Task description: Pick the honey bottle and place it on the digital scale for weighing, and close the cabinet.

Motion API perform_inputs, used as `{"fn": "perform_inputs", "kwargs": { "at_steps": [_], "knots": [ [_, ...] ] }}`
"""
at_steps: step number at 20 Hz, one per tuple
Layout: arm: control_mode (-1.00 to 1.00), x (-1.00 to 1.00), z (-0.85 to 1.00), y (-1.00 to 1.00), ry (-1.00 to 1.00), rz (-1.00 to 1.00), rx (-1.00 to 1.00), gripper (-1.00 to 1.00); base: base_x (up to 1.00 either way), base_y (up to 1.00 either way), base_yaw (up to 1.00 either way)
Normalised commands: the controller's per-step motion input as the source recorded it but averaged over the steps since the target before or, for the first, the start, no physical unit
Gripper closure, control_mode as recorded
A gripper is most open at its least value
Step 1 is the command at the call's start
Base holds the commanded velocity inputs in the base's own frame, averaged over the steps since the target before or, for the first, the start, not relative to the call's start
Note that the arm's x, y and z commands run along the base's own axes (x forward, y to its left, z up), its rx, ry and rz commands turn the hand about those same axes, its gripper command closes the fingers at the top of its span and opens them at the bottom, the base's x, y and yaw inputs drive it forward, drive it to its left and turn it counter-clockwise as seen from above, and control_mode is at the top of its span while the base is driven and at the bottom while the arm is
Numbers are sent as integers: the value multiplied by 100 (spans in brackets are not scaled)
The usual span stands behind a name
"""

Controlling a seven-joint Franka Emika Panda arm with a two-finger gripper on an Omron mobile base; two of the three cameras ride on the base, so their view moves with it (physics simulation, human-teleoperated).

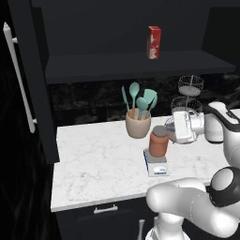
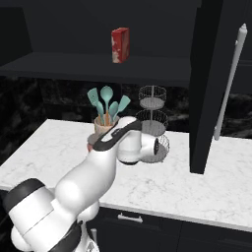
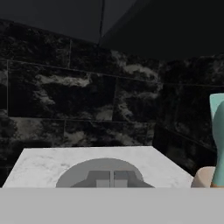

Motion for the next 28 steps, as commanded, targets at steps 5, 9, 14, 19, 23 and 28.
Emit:
{"fn": "perform_inputs", "kwargs": {
  "at_steps": [5,9,14,19,23,28],
  "knots": [
    [-100,16,0,9,-16,0,0,100,0,0,0],
    [-100,6,0,-21,-2,0,0,100,0,0,0],
    [-100,-20,0,-5,-1,0,0,100,0,0,0],
    [-100,-42,2,0,-9,0,0,100,0,0,0],
    [-100,-99,21,-10,-44,-15,2,100,0,0,0],
    [-100,-70,38,-34,-50,-25,5,100,0,0,0]
  ]
}}
